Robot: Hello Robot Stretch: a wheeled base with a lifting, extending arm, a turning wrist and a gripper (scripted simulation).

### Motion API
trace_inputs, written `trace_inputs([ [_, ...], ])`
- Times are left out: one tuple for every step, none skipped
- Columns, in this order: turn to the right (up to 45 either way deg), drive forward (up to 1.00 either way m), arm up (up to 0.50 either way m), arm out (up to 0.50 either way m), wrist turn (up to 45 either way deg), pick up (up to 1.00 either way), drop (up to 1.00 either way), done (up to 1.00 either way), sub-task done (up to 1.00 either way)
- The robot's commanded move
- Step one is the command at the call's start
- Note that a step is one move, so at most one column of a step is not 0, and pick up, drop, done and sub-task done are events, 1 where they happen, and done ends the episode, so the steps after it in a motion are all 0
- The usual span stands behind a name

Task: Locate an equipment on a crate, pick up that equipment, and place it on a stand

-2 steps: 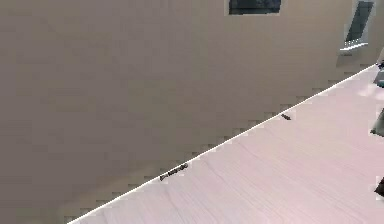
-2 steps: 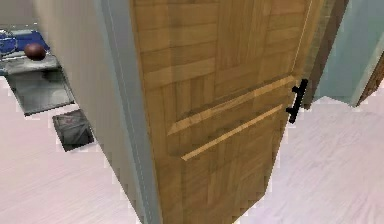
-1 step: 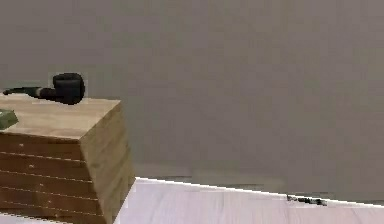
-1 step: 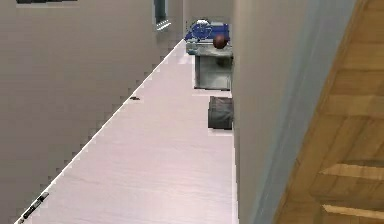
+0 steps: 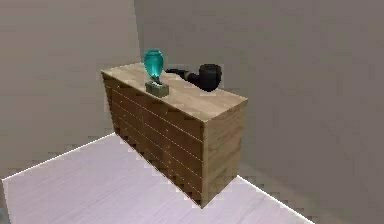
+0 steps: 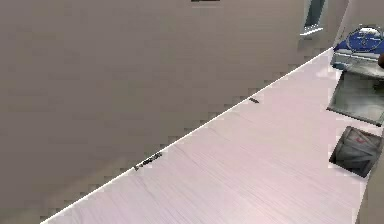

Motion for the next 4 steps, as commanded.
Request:
trace_inputs([
  [0.0,0.10,0.00,0.00,0.0,0.00,0.00,0.00,0.00],
  [45.0,0.00,0.00,0.00,0.0,0.00,0.00,0.00,0.00],
  [39.0,0.00,0.00,0.00,0.0,0.00,0.00,0.00,0.00],
  [0.0,0.35,0.00,0.00,0.0,0.00,0.00,0.00,0.00],
])
